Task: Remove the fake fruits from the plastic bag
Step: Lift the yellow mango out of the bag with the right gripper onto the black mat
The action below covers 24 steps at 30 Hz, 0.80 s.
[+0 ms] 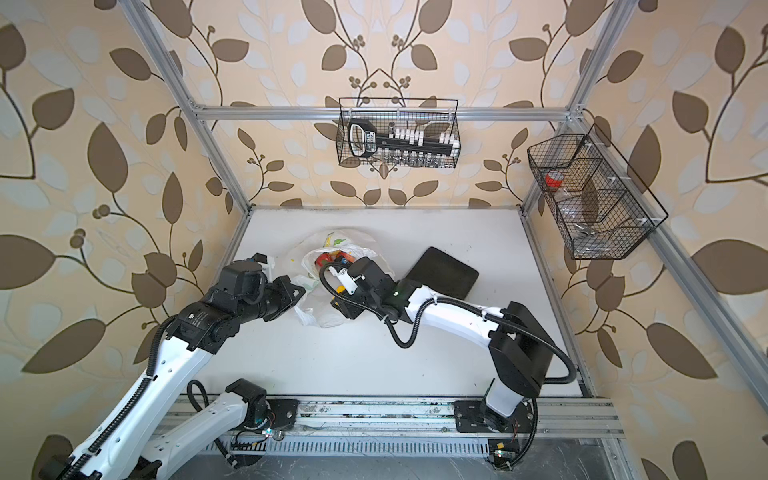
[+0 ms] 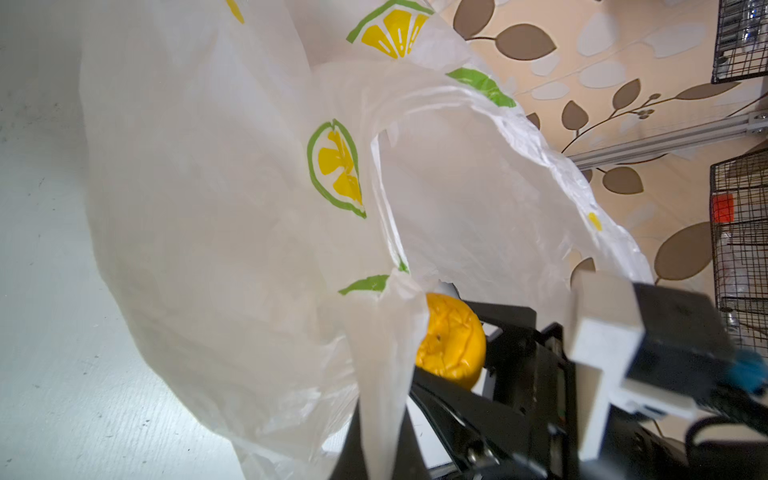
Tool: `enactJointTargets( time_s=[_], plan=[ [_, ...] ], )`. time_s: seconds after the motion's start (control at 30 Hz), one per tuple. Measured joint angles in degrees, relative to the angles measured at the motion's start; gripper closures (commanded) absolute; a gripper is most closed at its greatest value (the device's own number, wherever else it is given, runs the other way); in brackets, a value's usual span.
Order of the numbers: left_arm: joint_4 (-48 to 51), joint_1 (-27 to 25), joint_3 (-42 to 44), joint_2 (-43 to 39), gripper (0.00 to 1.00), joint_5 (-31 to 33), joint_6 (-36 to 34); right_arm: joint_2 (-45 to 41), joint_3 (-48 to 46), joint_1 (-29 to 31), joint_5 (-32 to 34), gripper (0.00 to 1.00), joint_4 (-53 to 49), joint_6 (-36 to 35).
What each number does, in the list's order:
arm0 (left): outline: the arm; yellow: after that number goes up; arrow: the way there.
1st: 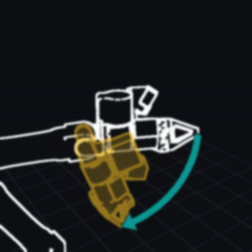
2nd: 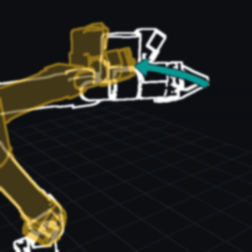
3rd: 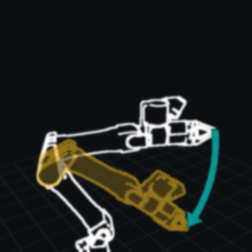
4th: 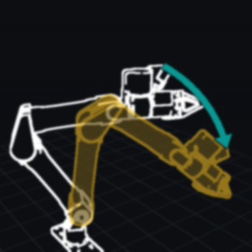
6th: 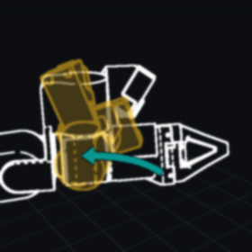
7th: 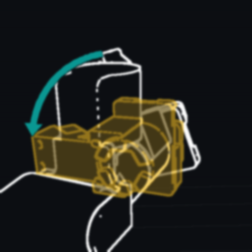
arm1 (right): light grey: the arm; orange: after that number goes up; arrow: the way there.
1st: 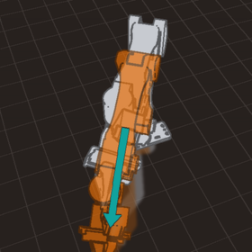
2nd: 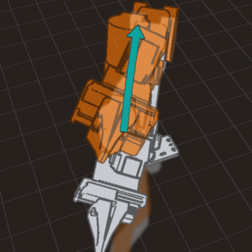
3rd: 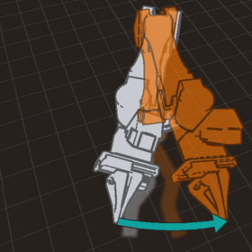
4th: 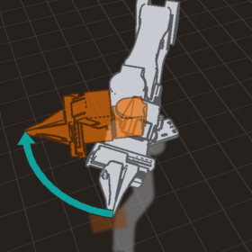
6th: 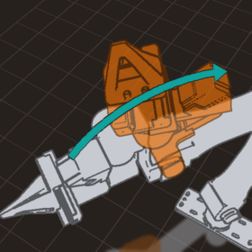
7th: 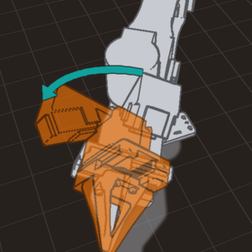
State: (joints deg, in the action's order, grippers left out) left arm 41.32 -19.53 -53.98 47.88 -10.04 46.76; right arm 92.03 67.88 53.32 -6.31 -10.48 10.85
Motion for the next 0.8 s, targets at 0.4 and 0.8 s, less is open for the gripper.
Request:
enactJointTargets(
  time_s=[0.4,0.8],
  plan=[
    [-0.7,0.0,0.0,0.6,1.0,-0.2,-1.7,-18.6,-5.0,1.3,-3.5,0.58,0.7,-2.0],
    [-0.6,0.0,0.0,0.6,1.0,0.2,-1.8,-39.2,-13.4,-10.3,13.4,0.59,-3.2,3.4]
  ],
)
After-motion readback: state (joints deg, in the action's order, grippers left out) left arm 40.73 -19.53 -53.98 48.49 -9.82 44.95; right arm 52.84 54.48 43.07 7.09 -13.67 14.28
